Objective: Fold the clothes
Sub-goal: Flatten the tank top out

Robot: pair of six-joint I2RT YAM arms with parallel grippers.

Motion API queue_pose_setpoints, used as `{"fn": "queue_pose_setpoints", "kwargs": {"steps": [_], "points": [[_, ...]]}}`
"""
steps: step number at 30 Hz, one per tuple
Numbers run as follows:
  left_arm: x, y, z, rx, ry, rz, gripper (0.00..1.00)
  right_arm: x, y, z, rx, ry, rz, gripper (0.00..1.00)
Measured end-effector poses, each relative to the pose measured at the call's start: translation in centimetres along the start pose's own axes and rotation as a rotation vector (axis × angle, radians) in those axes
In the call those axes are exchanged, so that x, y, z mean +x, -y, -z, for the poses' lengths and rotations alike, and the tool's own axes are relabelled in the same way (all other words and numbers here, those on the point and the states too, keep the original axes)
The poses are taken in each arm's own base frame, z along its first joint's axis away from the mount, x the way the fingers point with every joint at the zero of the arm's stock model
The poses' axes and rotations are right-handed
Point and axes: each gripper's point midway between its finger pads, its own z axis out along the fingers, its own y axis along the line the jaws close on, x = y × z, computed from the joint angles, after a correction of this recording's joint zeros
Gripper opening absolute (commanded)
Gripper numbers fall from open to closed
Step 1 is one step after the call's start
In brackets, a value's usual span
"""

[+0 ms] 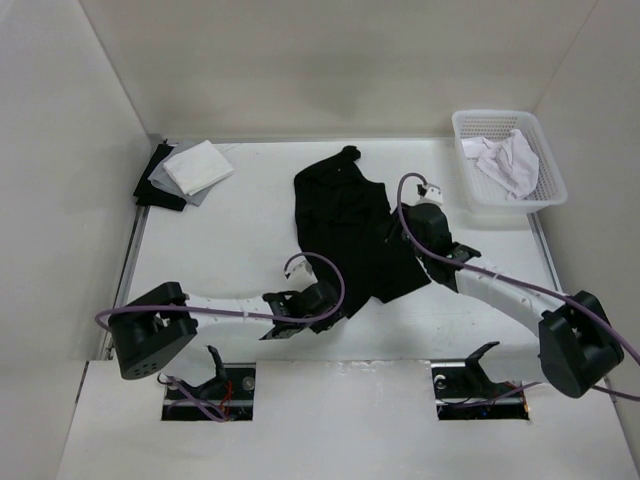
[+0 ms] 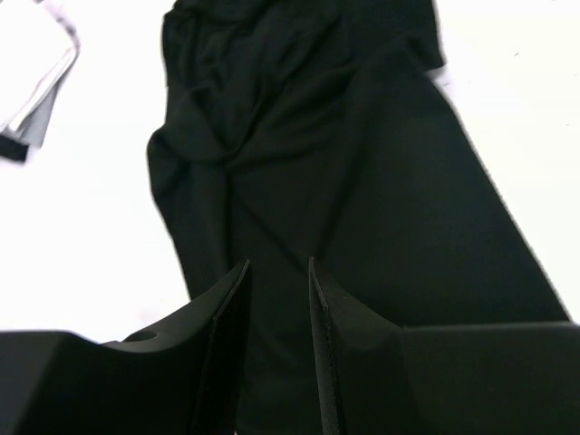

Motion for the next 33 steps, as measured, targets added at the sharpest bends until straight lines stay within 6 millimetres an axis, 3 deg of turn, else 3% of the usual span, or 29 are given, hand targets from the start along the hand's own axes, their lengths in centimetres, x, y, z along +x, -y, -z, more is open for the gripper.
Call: {"fn": "queue_pose_setpoints", "kwargs": {"steps": [4,9,13,19,24,29,33], "points": [[0.1,1.2,-1.0,0.02,0.004,0.067,0.34,0.4,-1.1,1.1,-0.041,0.01,0.006,0.36],[0.3,2.1,-2.0,0.031,0.002,0.105,0.2,0.2,-1.2,2.0,-0.063,0.032,-0.007,0.36],[0.4,1.8,-2.1,0.017,0.003,0.115,0.1,0.1,-1.2,2.4,-0.072,0.042,-0.01,0.36],[-0.4,0.4,-1.3,0.008,0.025,0.108,0.02,0.5,-0.8,2.4,-0.067,0.037,-0.01,0.42],[-4.6,-2.3,1.5,0.006,0.141,0.093,0.0,1.9,0.6,3.0,-0.048,0.015,-0.006,0.44],[-10.4,-3.0,5.7,0.059,0.32,0.113,0.0,6.0,3.4,4.6,0.025,-0.078,0.024,0.45],[-14.3,-4.8,8.3,0.044,0.458,0.116,0.01,8.5,3.7,6.3,0.061,-0.14,0.067,0.44]]}}
